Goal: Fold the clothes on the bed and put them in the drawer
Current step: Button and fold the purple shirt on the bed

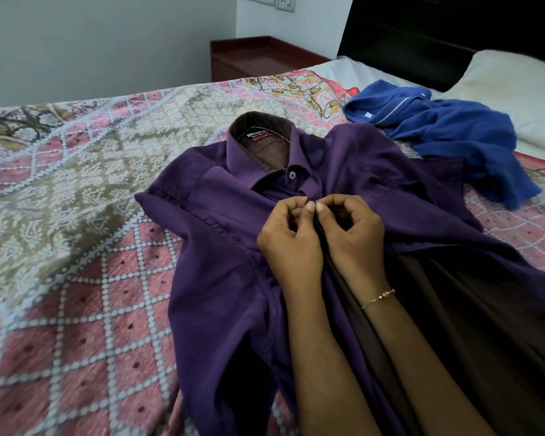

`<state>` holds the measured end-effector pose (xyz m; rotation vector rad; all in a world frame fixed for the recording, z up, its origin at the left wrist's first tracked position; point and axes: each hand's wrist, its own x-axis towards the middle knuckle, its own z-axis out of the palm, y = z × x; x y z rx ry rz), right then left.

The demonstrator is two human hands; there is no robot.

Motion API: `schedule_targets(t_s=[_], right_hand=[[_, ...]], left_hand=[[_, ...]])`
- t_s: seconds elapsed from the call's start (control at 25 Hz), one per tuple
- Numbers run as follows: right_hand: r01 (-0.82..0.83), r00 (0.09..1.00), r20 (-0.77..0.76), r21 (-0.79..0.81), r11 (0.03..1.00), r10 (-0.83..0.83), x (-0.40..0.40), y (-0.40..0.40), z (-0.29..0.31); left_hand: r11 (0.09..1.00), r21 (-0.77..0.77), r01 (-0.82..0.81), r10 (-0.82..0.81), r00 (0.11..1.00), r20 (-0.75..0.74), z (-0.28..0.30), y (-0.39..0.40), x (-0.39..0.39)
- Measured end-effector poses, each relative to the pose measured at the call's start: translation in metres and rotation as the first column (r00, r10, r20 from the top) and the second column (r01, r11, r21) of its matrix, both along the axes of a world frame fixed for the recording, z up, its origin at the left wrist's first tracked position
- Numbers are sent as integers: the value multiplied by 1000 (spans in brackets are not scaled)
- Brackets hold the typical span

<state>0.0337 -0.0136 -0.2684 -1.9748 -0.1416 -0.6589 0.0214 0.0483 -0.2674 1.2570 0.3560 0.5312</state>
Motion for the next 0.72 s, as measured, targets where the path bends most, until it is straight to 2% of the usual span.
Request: schedule_targets(t_s=[0.08,0.16,0.28,0.4,0.56,0.72], right_hand=[[14,999,33,-82,997,-12,-1,1,0],[8,1000,-10,-98,995,-9,0,1,-1],[-107,985,-135,6,994,107,3,1,-3],[-163,972,-156,97,982,177,6,-2,-4],[-129,984,-102,135,982,144,8,-1,-7],[-42,992,-116,150,988,60,9,-1,-22]], left_hand=[[999,35,-2,1,1000,22,0,-1,0],[999,44,12,-14,999,38,-1,-1,0],[1000,5,-13,13,999,29,-1,-1,1],[998,-1,-59,59,998,17,1,-2,0],[992,125,-32,36,999,-35,-3,-3,4],[969,232,88,-61,990,-124,-9,-1,4]])
